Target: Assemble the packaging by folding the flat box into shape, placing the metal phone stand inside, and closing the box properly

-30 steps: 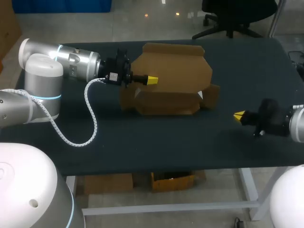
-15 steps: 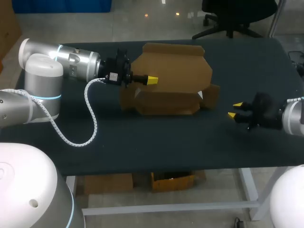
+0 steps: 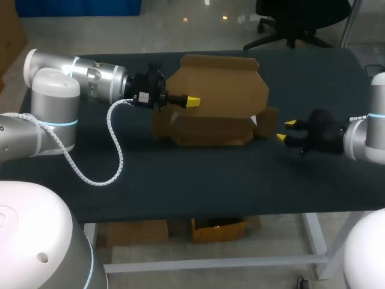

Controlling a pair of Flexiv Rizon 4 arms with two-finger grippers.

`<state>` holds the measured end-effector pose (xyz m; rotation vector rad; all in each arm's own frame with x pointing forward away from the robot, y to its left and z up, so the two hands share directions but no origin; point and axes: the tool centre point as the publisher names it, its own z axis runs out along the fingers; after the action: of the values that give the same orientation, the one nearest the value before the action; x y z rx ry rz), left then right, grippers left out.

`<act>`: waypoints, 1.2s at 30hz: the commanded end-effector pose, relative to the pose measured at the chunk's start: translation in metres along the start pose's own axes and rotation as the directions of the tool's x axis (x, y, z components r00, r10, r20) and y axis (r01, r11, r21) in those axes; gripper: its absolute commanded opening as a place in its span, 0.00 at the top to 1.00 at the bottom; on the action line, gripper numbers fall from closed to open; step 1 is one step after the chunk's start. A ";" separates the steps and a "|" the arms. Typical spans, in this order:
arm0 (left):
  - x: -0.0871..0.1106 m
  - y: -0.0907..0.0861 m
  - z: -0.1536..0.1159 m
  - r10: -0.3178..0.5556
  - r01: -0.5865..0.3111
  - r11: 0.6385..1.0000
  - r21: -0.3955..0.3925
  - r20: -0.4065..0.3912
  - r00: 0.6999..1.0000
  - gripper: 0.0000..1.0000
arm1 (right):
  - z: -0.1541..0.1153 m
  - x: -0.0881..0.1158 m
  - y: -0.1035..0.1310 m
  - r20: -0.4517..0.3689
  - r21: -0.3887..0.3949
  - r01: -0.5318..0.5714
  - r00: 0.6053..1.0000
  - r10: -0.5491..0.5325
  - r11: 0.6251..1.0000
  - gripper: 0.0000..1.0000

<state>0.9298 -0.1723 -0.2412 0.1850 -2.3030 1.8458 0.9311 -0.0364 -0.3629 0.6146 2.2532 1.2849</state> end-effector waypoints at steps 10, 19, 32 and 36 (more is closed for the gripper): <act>-0.001 0.002 0.000 0.000 0.000 1.000 -0.001 -0.004 1.000 1.00 | 0.029 -0.005 0.001 -0.007 -0.043 -0.023 1.000 0.022 0.999 0.56; -0.001 0.002 0.000 0.000 0.000 1.000 -0.001 -0.004 1.000 1.00 | 0.035 -0.006 0.006 -0.006 -0.079 -0.047 0.999 0.047 0.996 0.60; -0.001 0.002 0.000 0.000 0.000 1.000 -0.001 -0.004 1.000 1.00 | 0.038 -0.004 0.007 0.000 -0.097 -0.063 0.998 0.064 0.993 1.00; -0.001 0.002 0.000 0.000 0.000 1.000 -0.001 -0.004 1.000 1.00 | 0.038 -0.001 0.007 0.004 -0.107 -0.068 0.998 0.069 0.992 1.00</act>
<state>0.9298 -0.1724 -0.2412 0.1850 -2.3030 1.8459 0.9587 -0.0075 -0.3706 0.6655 2.1790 1.4147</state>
